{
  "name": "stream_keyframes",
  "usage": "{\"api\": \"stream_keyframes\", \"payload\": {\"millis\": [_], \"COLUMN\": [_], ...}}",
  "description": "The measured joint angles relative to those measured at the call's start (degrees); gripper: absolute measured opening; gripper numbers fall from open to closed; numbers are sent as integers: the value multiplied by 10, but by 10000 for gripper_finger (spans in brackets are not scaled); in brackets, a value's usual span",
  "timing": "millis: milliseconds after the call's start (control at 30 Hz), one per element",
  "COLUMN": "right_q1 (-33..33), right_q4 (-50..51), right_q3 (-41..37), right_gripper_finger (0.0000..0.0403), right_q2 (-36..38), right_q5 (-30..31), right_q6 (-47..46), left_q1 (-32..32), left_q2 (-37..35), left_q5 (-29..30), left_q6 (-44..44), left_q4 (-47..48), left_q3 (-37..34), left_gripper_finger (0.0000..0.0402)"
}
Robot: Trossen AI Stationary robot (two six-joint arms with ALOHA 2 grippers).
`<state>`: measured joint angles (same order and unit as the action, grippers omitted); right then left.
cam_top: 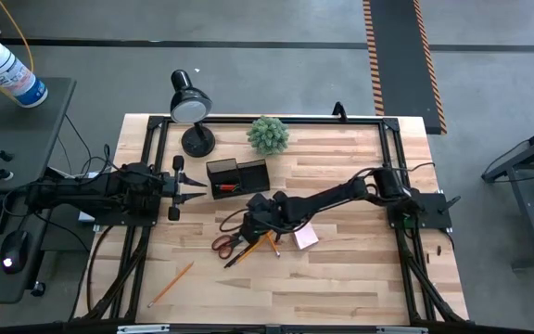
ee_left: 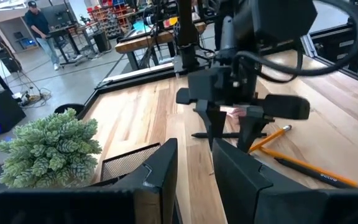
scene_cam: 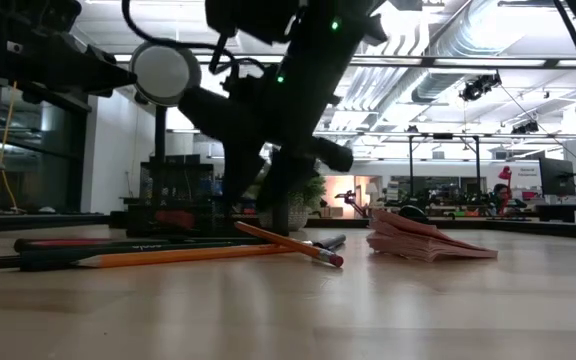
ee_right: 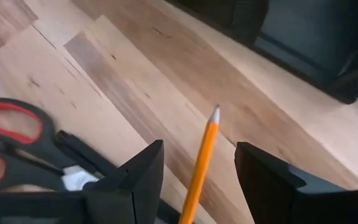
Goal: Pick and place office supplies into organizer
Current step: Put the top pencil into the desktop organizer
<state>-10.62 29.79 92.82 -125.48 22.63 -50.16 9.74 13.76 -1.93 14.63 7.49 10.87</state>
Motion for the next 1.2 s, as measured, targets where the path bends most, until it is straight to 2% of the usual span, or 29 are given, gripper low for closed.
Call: {"api": "stream_keyframes", "payload": {"millis": [933,1067,1200], "right_q1": [1,1,1], "right_q4": [21,21,21], "right_q3": [1,0,0], "right_gripper_finger": [186,156,90], "right_q2": [-28,-29,-29], "right_q5": [22,25,19], "right_q6": [1,12,31], "left_q1": [0,0,0], "left_q2": [0,0,0], "left_q5": [0,0,0], "left_q6": [1,1,1], "left_q4": [-1,-1,-1], "left_q3": [0,0,0], "left_gripper_finger": [90,90,90]}}
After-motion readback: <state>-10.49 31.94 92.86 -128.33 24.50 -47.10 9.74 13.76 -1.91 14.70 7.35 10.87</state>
